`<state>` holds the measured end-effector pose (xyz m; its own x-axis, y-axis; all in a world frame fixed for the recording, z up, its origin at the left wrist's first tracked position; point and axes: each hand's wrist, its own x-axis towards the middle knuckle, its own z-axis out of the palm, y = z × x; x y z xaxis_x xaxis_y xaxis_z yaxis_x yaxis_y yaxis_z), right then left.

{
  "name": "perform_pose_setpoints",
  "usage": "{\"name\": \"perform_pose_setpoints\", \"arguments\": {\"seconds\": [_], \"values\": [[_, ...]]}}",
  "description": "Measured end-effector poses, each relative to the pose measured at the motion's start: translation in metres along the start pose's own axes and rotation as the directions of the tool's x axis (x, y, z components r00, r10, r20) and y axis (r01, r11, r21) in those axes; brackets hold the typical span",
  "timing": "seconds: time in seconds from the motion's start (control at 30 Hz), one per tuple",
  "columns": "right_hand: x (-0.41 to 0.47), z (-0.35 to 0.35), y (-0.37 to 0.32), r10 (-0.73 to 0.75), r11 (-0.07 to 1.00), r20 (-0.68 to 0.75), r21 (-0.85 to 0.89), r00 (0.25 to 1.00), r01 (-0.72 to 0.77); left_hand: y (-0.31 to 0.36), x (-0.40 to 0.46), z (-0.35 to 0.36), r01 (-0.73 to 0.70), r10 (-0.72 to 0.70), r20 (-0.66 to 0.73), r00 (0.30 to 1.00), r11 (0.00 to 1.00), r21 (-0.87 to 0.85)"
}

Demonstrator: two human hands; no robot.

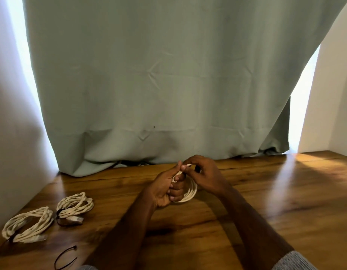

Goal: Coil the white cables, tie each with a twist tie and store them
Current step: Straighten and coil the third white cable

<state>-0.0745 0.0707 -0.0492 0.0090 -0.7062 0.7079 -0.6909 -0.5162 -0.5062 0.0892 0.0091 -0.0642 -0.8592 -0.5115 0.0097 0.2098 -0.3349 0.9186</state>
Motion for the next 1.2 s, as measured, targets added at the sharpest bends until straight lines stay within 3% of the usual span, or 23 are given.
{"name": "perform_pose_setpoints", "arguments": {"seconds": [0.13, 0.3, 0.47, 0.6, 0.7, 0.8, 0.97, 1.1, 1.2], "values": [[0.002, 0.003, 0.000, -0.013, 0.999, 0.066, 0.047, 0.998, 0.010, -0.001, -0.001, -0.004, 0.018, -0.018, 0.026, 0.999, 1.000, 0.002], [-0.002, 0.006, 0.007, 0.183, 0.927, -0.057, 0.342, 0.981, -0.154, -0.001, 0.002, -0.009, -0.032, 0.058, 0.159, 0.986, 0.987, -0.160], [-0.007, 0.000, 0.009, 0.314, 0.828, 0.026, 0.481, 0.949, -0.288, 0.001, 0.001, -0.009, -0.071, 0.121, 0.175, 0.977, 0.961, -0.268], [-0.016, 0.006, 0.011, 0.321, 0.877, 0.101, 0.343, 0.942, -0.336, 0.005, 0.004, -0.007, -0.142, 0.185, 0.120, 0.975, 0.944, -0.299], [-0.013, 0.007, 0.007, 0.207, 0.963, 0.070, 0.161, 0.976, -0.216, 0.007, 0.004, -0.012, -0.115, 0.142, 0.087, 0.986, 0.958, -0.262], [-0.010, 0.004, -0.002, 0.041, 0.998, 0.046, 0.037, 0.998, -0.043, 0.009, 0.003, -0.014, -0.038, 0.042, 0.033, 0.999, 0.993, -0.113], [0.000, -0.003, -0.011, -0.065, 0.971, 0.071, -0.225, 0.995, 0.079, 0.006, 0.000, -0.013, 0.090, -0.077, -0.082, 0.994, 0.982, 0.167], [0.005, -0.009, -0.009, -0.070, 0.964, 0.133, -0.246, 0.989, 0.101, 0.005, -0.004, -0.014, 0.119, -0.108, -0.062, 0.992, 0.973, 0.198], [0.007, -0.010, -0.004, -0.087, 0.961, 0.091, -0.255, 0.992, 0.107, 0.005, -0.004, -0.014, 0.088, -0.088, -0.006, 0.996, 0.981, 0.174]]}}
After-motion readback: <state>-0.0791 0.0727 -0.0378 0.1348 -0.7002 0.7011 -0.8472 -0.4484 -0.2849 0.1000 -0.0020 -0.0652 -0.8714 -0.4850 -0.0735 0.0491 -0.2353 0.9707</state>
